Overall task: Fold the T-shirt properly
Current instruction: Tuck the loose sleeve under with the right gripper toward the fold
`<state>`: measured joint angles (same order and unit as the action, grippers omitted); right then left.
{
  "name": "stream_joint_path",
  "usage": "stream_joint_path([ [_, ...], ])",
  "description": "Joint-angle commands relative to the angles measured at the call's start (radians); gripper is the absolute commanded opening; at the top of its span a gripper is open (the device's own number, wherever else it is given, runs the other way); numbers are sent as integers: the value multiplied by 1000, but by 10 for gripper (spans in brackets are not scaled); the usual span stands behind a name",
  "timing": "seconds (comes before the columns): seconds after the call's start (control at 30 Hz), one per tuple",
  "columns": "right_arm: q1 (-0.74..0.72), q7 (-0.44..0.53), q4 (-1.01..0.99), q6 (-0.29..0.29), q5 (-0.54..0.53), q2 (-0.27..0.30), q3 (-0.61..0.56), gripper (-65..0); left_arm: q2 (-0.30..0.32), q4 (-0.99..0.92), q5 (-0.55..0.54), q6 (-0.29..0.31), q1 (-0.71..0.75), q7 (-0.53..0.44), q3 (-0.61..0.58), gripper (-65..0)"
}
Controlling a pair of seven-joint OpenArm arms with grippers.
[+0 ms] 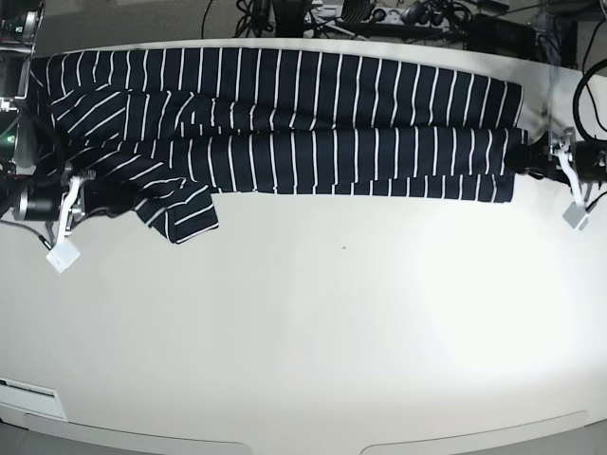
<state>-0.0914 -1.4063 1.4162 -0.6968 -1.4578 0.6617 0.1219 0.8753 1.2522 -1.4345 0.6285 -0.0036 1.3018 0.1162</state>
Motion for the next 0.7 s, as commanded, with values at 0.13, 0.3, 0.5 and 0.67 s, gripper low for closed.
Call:
stream_joint_path([
  [0.13,109,10,203,-1,-26,23,43,-650,28,11,-22,-3,-13,-42,9,-266],
  [0.3,276,10,469,-1,-26,23,221,-650,27,11,-21,-3,-13,-39,9,-266],
  [0.5,438,10,690,-1,-26,23,418,-650,27,11,-22,15,-13,-39,9,-266],
  [0.67,549,10,718,-1,-26,23,442,-650,28,11,-22,15,-13,-45,9,-266],
])
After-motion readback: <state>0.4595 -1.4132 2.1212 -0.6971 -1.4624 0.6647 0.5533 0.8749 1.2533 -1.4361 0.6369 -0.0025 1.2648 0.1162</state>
